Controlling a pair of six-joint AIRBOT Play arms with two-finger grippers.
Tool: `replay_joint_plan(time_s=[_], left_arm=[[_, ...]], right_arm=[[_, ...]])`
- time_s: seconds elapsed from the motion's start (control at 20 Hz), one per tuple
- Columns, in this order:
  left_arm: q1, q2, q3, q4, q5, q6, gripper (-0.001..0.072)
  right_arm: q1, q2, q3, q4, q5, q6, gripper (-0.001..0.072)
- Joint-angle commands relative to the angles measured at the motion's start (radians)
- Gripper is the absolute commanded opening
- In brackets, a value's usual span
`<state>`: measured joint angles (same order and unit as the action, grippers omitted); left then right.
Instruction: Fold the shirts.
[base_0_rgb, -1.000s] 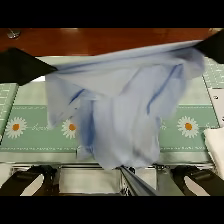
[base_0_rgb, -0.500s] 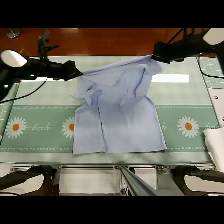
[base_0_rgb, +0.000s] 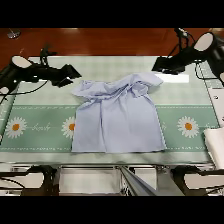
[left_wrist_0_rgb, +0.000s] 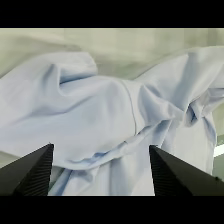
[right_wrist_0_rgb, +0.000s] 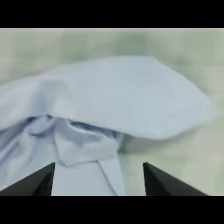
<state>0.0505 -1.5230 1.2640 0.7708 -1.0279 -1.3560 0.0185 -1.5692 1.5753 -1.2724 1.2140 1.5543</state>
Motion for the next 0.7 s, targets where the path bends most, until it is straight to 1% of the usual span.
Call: replay_joint_plan(time_s=[0.0,0.1,0.2,0.25,0.35,0.45,0.65], left_arm=[[0.142,-0.016,0.022,0.016,-0.139,-0.023,0.0703],[0.174,-0.042,0.022,0.031,-0.163,-0.044,0.0703],[0.165,-0.077,0.022,0.034,-0.154,-0.042,0.0703],[0.15,-0.101,0.023,0.034,-0.143,-0.04,0.0703],[0.114,-0.148,0.023,0.028,-0.135,-0.04,0.0703],[0.067,-0.189,0.023,0.026,-0.136,-0.039,0.0703],[-0.038,-0.242,0.024,-0.035,-0.124,0.025,0.0703]], right_arm=[[-0.129,0.07,-0.109,-0.109,0.208,-0.001,0.0632],[-0.219,0.198,-0.362,-0.018,0.105,0.004,0.0632],[-0.268,0.333,-0.606,0.119,-0.004,-0.041,0.0631],[-0.275,0.401,-0.721,0.187,-0.04,-0.066,0.0631],[-0.262,0.509,-0.893,0.266,-0.069,-0.098,0.063],[-0.235,0.579,-1.005,0.28,-0.071,-0.097,0.0629],[-0.208,0.627,-1.095,0.297,-0.052,-0.093,0.0626]])
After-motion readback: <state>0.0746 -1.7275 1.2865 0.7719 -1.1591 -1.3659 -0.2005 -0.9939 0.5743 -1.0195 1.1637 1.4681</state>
